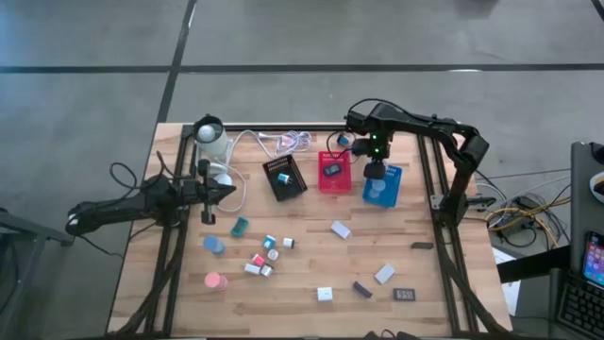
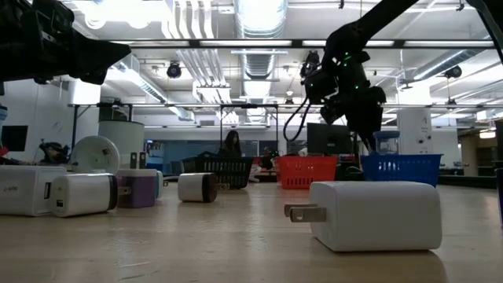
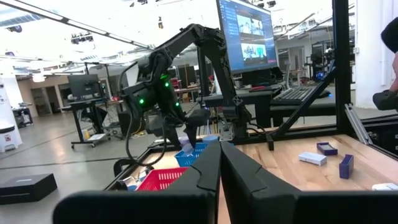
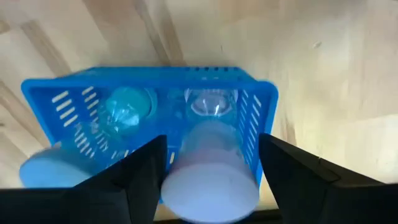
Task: Pick & Place Office items
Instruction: Put the purple hourglass into the blue bin, then put the top white digital clock into the red bin
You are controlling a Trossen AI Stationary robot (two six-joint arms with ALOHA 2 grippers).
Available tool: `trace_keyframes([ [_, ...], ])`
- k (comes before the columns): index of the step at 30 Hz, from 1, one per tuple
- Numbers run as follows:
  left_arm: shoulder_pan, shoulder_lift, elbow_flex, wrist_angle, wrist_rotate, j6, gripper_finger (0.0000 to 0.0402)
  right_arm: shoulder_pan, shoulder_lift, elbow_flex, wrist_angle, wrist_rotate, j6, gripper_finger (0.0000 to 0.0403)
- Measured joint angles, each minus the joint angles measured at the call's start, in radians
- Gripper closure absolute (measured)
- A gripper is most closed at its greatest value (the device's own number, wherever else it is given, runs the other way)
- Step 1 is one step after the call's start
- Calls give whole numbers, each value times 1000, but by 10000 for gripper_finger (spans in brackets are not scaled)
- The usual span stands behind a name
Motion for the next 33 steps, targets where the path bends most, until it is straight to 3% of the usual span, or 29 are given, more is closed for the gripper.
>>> trace_keyframes([
  [11, 0, 0, 0, -2, 0, 0, 386, 2, -12, -1, -12, 2, 1, 157],
  [25, 1, 0, 0, -5, 0, 0, 386, 2, -26, 4, 7, -4, -18, 104],
  [33, 1, 0, 0, -5, 0, 3, 386, 7, -26, 111, 2, -10, -2, 83],
])
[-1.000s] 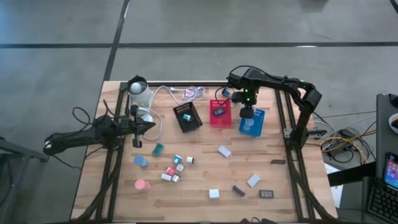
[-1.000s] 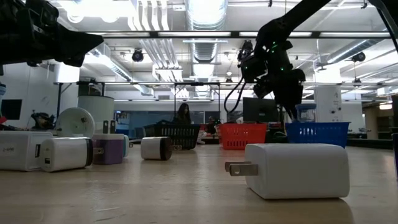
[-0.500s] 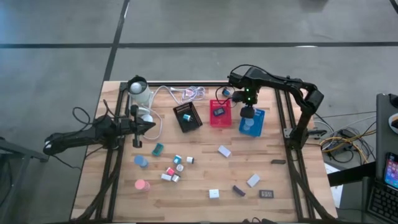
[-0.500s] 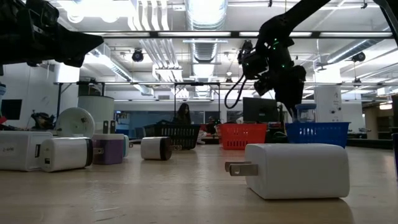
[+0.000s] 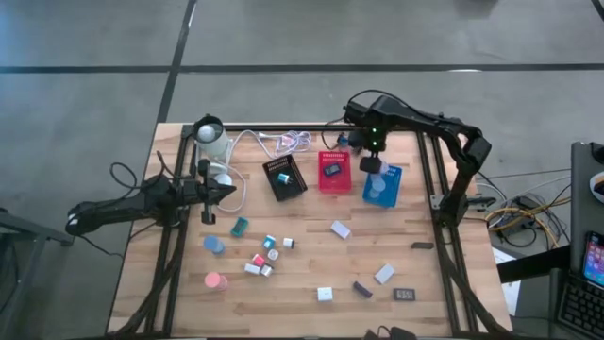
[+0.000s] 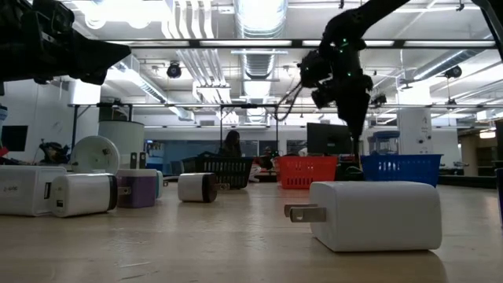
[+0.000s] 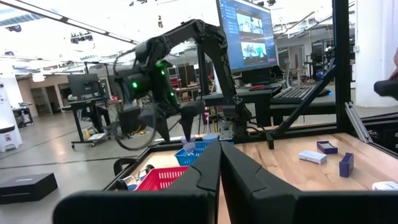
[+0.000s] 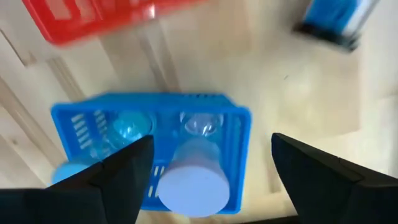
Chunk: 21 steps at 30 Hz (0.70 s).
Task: Pick & Place Office items
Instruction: Put the top white digital clock into the red bin
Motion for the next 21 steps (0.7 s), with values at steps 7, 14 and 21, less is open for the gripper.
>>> trace_keyframes([
  [7, 0, 0, 0, 0, 0, -9, 386, 44, -28, 141, 93, -28, 28, 102],
  [14, 0, 0, 0, 0, 0, -10, 386, 120, -152, 185, 384, -285, 57, 138],
  [21, 0, 0, 0, 0, 0, -6, 386, 174, -282, 160, 580, -367, 137, 167],
])
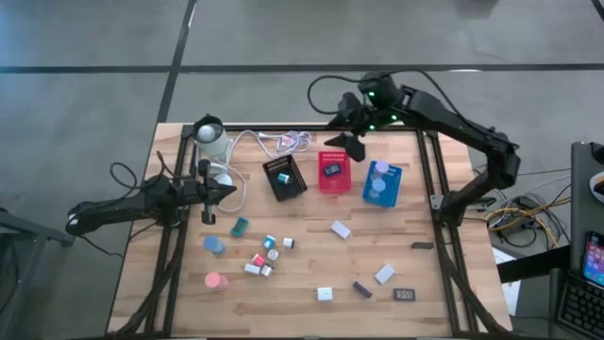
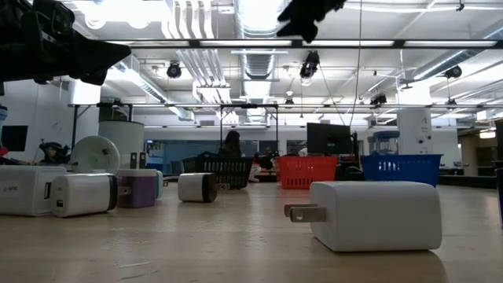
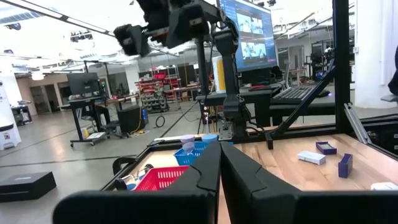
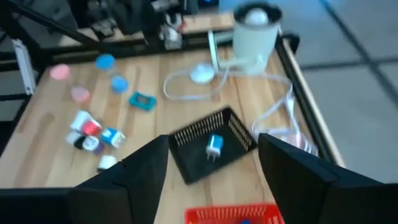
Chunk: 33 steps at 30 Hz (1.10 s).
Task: Pick & Place Office items
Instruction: Put the top white digital clock into the red bin
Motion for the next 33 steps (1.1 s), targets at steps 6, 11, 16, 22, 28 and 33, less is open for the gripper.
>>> trace_keyframes([
  [6, 0, 0, 0, -3, 0, -2, 386, 73, -132, -79, 133, -3, -44, 223],
  [11, 0, 0, 0, -9, 0, -4, 386, 136, -268, -221, 260, -11, -43, 290],
  [16, 0, 0, 0, -18, -2, 9, 386, 142, -435, -438, 449, -75, 19, 354],
  [22, -1, -1, 1, -21, -18, 10, 394, 157, -631, -763, 719, -83, 17, 392],
  [28, -1, 0, 8, -19, -27, 28, 393, 155, -730, -1043, 990, -74, 46, 394],
  [33, -1, 0, 7, 18, -44, 102, 398, 166, -752, -1215, 1193, 7, 82, 394],
])
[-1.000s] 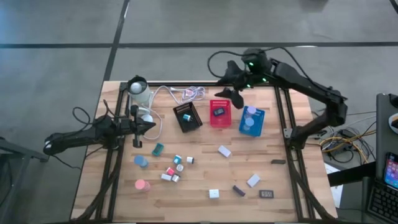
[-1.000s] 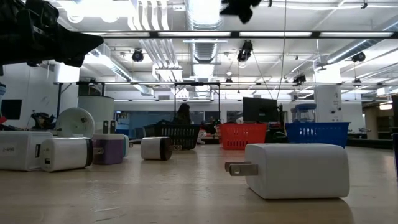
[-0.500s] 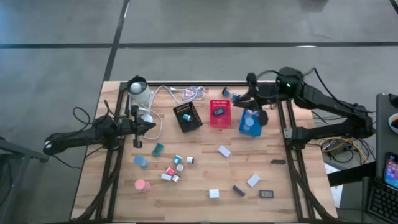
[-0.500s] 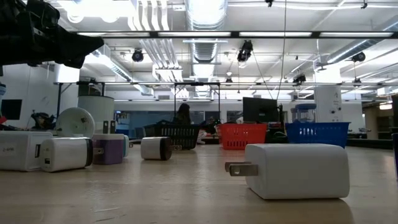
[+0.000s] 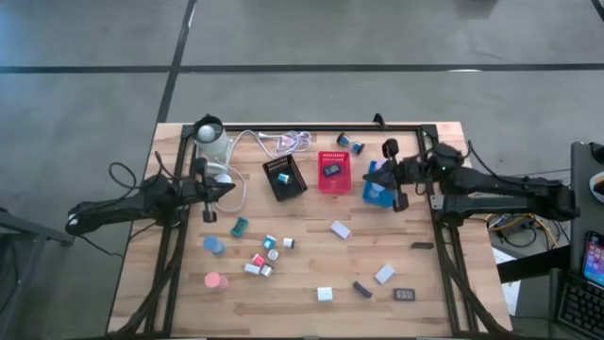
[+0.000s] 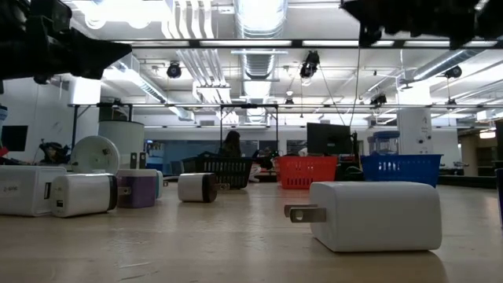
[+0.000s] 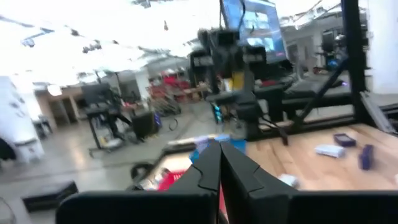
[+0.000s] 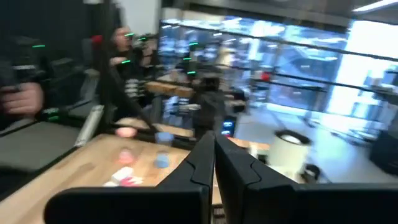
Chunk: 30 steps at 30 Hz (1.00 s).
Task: Pick & Place Office items
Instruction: Put the top white digital clock into the red bin
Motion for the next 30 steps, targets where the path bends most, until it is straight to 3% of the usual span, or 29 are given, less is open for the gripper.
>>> trace_keyframes([
  [4, 1, 0, -4, 54, -90, 27, 396, 12, 24, -143, 202, 32, 27, 394],
  [7, 1, 1, -1, 10, -98, 17, 397, 10, 18, -208, 252, 44, 55, 394],
  [11, 1, 0, 15, -40, -98, -16, 398, 9, -20, -239, 253, 46, 62, 394],
  [17, 1, -7, 116, -259, -118, -40, 395, 9, -121, -247, 159, 12, 81, 394],
  [30, 1, -61, 98, -264, -109, -26, 399, 9, -298, -340, 109, 24, 83, 394],
])
